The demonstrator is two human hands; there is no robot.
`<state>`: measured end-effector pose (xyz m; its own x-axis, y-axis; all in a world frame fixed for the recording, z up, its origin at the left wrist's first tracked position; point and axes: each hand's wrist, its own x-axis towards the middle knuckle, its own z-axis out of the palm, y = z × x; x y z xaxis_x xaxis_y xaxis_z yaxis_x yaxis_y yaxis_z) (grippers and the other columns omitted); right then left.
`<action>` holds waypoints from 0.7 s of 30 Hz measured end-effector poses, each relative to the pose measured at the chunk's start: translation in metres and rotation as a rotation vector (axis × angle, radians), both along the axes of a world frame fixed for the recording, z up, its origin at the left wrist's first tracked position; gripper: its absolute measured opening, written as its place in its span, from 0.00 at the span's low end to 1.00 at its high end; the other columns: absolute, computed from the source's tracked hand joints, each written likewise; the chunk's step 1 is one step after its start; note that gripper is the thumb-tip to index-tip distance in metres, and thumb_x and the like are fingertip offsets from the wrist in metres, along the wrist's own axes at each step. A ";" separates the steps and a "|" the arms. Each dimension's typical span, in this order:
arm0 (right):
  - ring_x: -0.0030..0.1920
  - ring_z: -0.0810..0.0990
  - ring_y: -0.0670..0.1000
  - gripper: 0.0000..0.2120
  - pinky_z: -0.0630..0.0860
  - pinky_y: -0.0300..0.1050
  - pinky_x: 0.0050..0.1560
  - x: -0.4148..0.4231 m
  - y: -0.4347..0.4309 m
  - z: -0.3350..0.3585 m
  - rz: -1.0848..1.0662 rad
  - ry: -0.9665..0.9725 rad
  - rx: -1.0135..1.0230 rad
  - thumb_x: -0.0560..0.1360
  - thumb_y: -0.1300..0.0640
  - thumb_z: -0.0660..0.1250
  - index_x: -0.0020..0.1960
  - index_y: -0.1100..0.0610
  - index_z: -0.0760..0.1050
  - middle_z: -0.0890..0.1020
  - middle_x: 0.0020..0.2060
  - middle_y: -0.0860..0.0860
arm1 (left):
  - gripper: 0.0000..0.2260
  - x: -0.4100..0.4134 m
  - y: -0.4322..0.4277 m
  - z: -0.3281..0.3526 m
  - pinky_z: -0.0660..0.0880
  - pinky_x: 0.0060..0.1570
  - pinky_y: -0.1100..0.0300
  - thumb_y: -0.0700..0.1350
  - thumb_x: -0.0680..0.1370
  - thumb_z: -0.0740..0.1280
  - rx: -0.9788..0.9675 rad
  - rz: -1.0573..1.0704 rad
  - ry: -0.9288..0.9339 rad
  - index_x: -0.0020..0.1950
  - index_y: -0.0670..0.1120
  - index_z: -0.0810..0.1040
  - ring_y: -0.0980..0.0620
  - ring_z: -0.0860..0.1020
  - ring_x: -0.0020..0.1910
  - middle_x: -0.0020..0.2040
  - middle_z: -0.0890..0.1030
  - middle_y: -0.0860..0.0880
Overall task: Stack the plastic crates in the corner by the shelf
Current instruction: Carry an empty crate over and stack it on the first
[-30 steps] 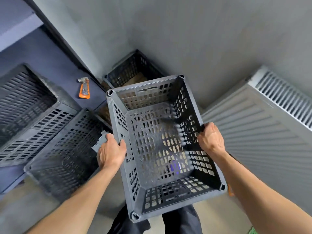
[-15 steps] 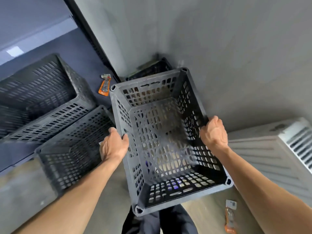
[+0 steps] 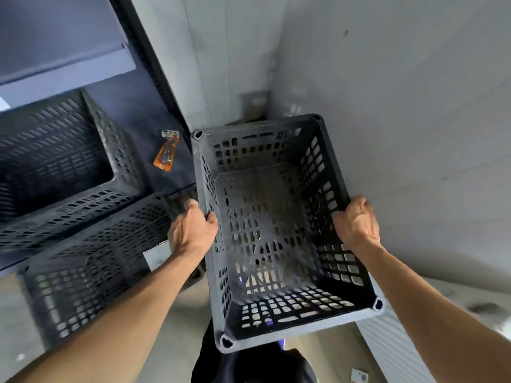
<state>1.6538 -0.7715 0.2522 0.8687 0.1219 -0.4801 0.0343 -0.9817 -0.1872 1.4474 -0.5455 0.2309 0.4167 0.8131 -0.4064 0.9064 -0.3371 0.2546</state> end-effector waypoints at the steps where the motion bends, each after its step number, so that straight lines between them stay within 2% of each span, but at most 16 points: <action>1: 0.60 0.72 0.63 0.21 0.71 0.56 0.61 0.006 0.004 0.001 -0.004 0.002 -0.001 0.77 0.58 0.63 0.67 0.63 0.64 0.71 0.62 0.61 | 0.14 0.004 0.004 -0.001 0.68 0.37 0.54 0.52 0.79 0.64 -0.002 0.003 -0.005 0.54 0.42 0.69 0.37 0.82 0.45 0.46 0.83 0.38; 7: 0.55 0.74 0.64 0.16 0.74 0.60 0.56 0.042 0.029 -0.005 0.022 -0.010 0.009 0.75 0.62 0.62 0.62 0.62 0.66 0.72 0.58 0.60 | 0.15 0.025 0.020 -0.016 0.74 0.43 0.50 0.52 0.78 0.65 -0.022 0.032 -0.048 0.55 0.42 0.68 0.35 0.81 0.47 0.48 0.83 0.37; 10: 0.56 0.74 0.63 0.16 0.75 0.59 0.57 0.061 0.041 -0.011 0.045 -0.021 -0.018 0.75 0.63 0.61 0.62 0.63 0.66 0.72 0.59 0.61 | 0.16 0.035 0.022 -0.019 0.78 0.44 0.48 0.53 0.79 0.65 -0.018 0.053 -0.078 0.54 0.42 0.68 0.35 0.82 0.46 0.47 0.83 0.38; 14: 0.59 0.74 0.63 0.16 0.74 0.57 0.59 0.089 0.054 -0.018 0.107 -0.025 -0.024 0.75 0.65 0.62 0.62 0.64 0.66 0.73 0.60 0.63 | 0.16 0.051 0.023 -0.020 0.80 0.42 0.47 0.55 0.79 0.64 -0.014 0.102 -0.084 0.54 0.43 0.67 0.37 0.82 0.42 0.44 0.83 0.40; 21: 0.55 0.75 0.65 0.16 0.74 0.56 0.53 0.132 0.066 -0.024 0.239 -0.063 0.044 0.75 0.64 0.62 0.61 0.66 0.67 0.74 0.56 0.64 | 0.15 0.082 0.021 -0.017 0.81 0.36 0.49 0.55 0.80 0.63 0.028 0.155 -0.038 0.54 0.43 0.67 0.40 0.82 0.37 0.41 0.82 0.42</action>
